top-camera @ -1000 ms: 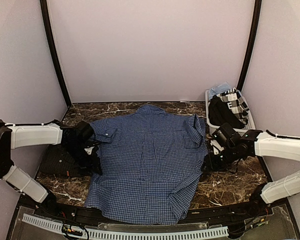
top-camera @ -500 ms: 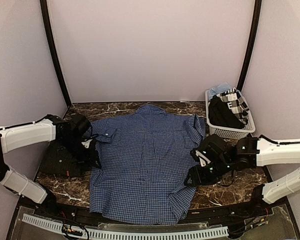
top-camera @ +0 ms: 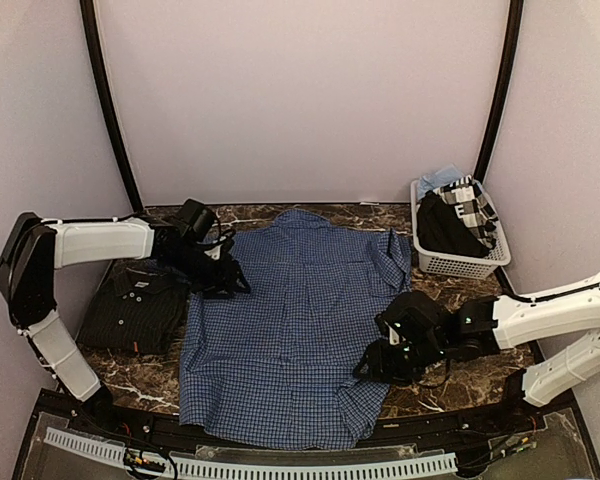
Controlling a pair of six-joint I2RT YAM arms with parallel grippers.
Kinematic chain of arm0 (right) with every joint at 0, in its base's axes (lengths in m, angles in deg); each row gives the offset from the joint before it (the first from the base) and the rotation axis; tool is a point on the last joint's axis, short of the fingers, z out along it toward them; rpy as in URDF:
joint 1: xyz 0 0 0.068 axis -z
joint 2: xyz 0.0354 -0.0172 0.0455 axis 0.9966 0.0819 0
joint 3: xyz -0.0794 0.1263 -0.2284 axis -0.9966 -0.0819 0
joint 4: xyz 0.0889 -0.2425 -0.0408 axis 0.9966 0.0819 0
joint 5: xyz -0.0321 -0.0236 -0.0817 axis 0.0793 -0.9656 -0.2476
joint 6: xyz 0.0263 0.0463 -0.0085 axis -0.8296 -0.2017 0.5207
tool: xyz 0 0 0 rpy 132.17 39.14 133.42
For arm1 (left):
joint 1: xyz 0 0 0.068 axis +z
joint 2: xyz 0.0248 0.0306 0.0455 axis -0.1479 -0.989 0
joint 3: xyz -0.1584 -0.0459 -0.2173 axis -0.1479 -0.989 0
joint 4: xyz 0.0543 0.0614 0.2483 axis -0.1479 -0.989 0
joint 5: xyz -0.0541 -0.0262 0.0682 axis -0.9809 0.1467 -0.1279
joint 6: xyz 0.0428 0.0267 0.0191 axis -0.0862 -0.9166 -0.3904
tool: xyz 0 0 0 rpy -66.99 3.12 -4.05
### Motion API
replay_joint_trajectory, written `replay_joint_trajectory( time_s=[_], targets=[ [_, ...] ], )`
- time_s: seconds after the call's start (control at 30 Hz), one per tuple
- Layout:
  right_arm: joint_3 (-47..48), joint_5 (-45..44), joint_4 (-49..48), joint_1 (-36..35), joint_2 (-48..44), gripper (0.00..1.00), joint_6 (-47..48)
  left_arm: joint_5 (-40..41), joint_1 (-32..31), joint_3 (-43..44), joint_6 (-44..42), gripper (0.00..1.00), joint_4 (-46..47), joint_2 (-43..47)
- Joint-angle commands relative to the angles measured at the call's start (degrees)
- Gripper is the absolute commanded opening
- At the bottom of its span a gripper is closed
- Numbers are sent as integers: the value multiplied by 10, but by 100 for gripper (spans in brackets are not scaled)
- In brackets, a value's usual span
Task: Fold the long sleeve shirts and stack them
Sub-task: Flatten out the crumpled shirt at the center of the board.
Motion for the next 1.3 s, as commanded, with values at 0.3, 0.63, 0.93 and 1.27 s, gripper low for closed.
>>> replay_joint_trajectory(
  time_s=[0.3, 0.63, 0.93, 1.27],
  targets=[
    [-43, -35, -54, 5, 2, 7, -69, -15, -31, 89, 62, 47, 195, -165],
    [-136, -46, 109, 7, -210, 0, -135, 8, 11, 105, 69, 46, 202, -241],
    [-186, -19, 173, 9, -302, 0, -152, 15, 41, 137, 66, 46, 189, -276],
    [-120, -67, 227, 16, -270, 31, -112, -15, 42, 168, 51, 46, 164, -277]
  ],
)
